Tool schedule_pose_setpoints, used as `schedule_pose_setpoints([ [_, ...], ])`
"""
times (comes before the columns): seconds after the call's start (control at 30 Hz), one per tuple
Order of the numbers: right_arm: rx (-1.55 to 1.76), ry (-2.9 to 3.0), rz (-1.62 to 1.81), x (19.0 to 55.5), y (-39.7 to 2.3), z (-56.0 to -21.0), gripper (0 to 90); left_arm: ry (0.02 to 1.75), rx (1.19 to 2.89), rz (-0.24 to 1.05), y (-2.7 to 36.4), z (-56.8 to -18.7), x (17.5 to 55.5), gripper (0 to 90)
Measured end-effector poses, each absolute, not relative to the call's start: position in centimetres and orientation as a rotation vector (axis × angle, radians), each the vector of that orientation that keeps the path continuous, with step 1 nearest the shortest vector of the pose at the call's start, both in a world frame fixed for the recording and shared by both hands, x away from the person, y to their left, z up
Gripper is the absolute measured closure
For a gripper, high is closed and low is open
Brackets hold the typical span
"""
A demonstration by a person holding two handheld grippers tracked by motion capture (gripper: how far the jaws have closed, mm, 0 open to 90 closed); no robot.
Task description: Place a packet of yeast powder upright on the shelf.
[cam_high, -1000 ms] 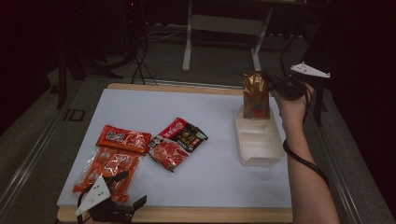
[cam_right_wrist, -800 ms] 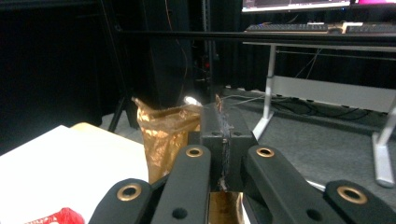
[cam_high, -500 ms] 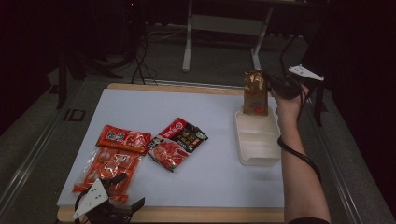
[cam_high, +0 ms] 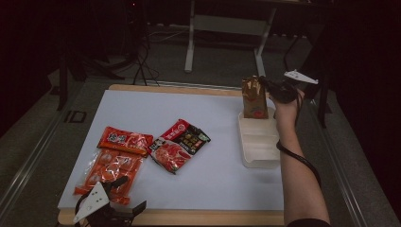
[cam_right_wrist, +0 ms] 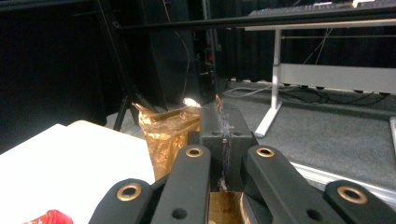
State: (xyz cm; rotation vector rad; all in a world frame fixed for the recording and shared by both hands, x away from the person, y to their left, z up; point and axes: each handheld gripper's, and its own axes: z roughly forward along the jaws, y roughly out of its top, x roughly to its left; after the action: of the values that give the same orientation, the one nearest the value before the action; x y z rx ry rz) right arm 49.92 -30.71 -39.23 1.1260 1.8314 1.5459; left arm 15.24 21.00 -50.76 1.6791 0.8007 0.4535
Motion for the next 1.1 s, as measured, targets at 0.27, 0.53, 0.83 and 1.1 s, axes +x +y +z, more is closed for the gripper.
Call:
schedule_pose_setpoints([
  [0.27,1.192,1.840,1.568,49.4,-30.6,-40.1,89.7,0.798,1.684,0.449,20.9,-50.7,15.3,0.3],
  [0.53,1.297,1.848,1.480,48.8,-31.5,-41.6,88.9,0.790,1.687,0.450,20.9,-50.7,15.2,0.3],
  [0.83,1.315,1.866,1.366,47.9,-32.4,-40.9,85.0,0.782,1.696,0.447,20.7,-50.7,15.4,0.3],
  [1.1,1.349,1.847,1.309,47.2,-33.4,-40.6,79.7,0.780,1.696,0.445,20.6,-50.6,15.4,0.3],
])
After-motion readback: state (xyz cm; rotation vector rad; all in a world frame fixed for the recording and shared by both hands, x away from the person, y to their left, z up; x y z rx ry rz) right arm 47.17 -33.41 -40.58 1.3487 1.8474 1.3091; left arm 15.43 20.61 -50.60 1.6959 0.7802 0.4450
